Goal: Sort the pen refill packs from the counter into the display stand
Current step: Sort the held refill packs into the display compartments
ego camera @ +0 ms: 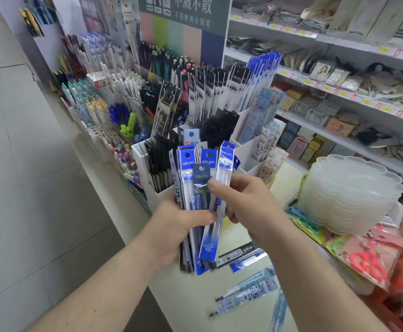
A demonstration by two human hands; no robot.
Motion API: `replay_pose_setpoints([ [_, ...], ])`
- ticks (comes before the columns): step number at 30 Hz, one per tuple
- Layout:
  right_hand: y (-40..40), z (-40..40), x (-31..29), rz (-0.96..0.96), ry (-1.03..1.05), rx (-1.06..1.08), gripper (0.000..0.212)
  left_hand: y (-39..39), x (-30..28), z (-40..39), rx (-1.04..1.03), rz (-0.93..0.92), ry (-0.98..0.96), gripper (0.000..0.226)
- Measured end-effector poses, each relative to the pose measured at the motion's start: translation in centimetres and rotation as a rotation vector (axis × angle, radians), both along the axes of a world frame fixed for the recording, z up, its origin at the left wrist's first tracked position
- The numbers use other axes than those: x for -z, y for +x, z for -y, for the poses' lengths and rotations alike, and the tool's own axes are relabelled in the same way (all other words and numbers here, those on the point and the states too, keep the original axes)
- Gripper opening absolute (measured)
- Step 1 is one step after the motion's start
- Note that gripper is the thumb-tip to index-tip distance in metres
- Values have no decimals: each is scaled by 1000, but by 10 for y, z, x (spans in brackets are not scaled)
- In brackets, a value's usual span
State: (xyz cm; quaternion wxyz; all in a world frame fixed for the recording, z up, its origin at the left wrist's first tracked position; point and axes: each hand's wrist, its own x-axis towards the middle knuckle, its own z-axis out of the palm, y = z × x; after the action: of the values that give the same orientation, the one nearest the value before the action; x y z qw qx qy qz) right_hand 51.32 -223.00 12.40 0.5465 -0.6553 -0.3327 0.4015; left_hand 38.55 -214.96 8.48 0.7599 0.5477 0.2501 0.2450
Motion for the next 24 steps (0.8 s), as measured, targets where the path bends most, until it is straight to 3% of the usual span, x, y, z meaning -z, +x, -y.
replay_pose_setpoints([
  [1, -3, 3, 3, -38, 33, 6, 9, 3, 0, 2, 18, 1, -13, 42],
  [5, 0, 12, 14, -122, 153, 113, 18, 11, 2, 7, 47, -30, -69, 39],
  [13, 12, 19, 25, -186, 100, 295, 11, 14, 0, 11, 60, -79, -104, 49],
  [18, 28, 24, 22, -317, 196, 414, 11, 16, -4, 5, -27, -120, -56, 19],
  [21, 47, 27, 18, -272, 264, 540, 15, 14, -6, 1, -85, -162, -20, 21],
  [24, 60, 29, 15, -411, 359, 485, 14, 16, -2, -2, -71, -217, -67, 16],
])
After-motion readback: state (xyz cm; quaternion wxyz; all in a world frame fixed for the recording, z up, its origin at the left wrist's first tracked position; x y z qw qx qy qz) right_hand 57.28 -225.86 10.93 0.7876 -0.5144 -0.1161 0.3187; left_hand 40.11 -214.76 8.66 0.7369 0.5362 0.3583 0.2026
